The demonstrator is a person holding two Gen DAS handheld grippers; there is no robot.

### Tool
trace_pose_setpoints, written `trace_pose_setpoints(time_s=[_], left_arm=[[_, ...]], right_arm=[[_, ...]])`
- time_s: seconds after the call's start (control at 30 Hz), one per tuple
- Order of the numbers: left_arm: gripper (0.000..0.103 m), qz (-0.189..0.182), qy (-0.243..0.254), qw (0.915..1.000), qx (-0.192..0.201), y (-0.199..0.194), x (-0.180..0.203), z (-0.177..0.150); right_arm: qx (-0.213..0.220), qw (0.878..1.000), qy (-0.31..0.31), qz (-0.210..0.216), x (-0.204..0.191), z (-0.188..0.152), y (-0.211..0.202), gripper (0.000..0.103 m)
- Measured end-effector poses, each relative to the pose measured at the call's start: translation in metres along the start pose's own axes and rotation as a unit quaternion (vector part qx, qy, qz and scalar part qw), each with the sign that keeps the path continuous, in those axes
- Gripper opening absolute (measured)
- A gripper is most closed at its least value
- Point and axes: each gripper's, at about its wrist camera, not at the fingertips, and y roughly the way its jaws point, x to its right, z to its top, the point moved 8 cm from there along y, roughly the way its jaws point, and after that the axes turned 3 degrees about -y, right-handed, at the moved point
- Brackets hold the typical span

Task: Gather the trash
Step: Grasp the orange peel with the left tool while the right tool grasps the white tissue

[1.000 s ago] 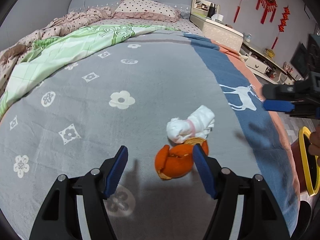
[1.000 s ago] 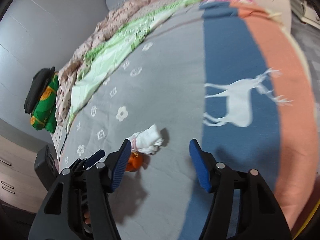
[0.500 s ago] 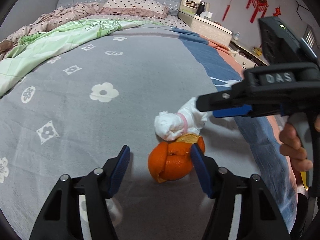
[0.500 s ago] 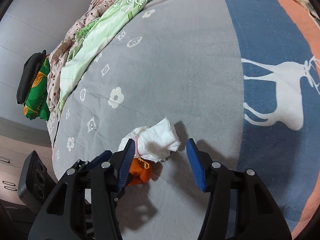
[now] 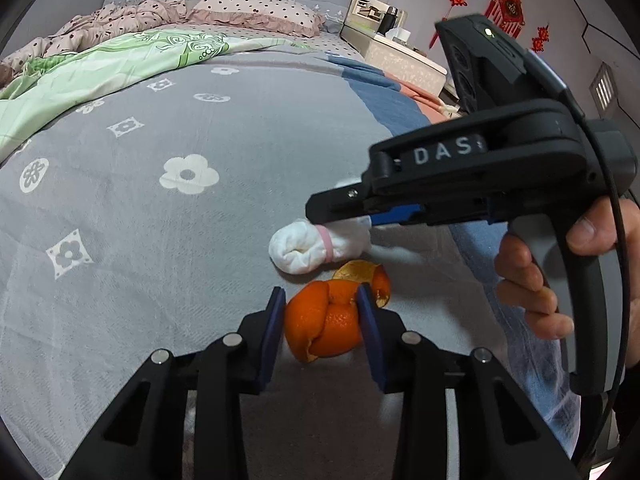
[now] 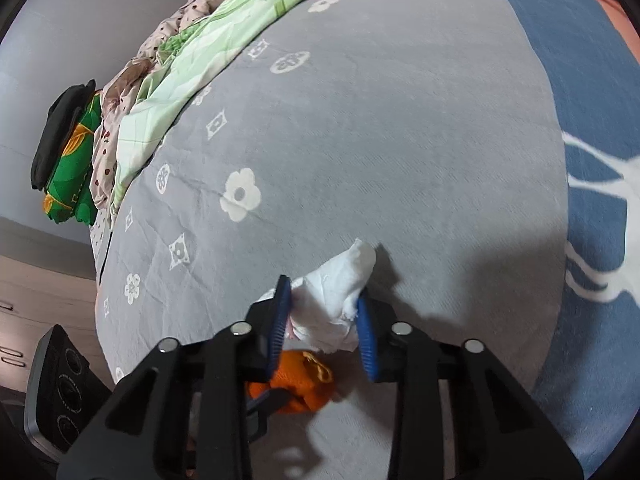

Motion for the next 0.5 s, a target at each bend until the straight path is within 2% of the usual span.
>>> trace_pose_setpoints(time_s=[0.07, 0.27, 0.5], left_arm=[[0.034, 0.003, 0.006, 1.0, 0.003, -0.001, 0.002, 0.0], [0.032, 0.001, 0.006, 1.0, 0.006, -0.003, 0.001, -0.001], [0.031, 0.008, 0.017, 0.9997, 0.017, -0.021, 0.008, 0.003]], right_arm=[[0.007, 1.0, -0.01, -0.01, -0.003, 0.003, -0.001, 0.02], [0.037, 0.999, -0.018, -0.004, -0.011, 0.01, -0.009, 0.017], [0.084, 0.996, -0.013, 0.001, -0.013, 0.013, -0.043, 0.017]])
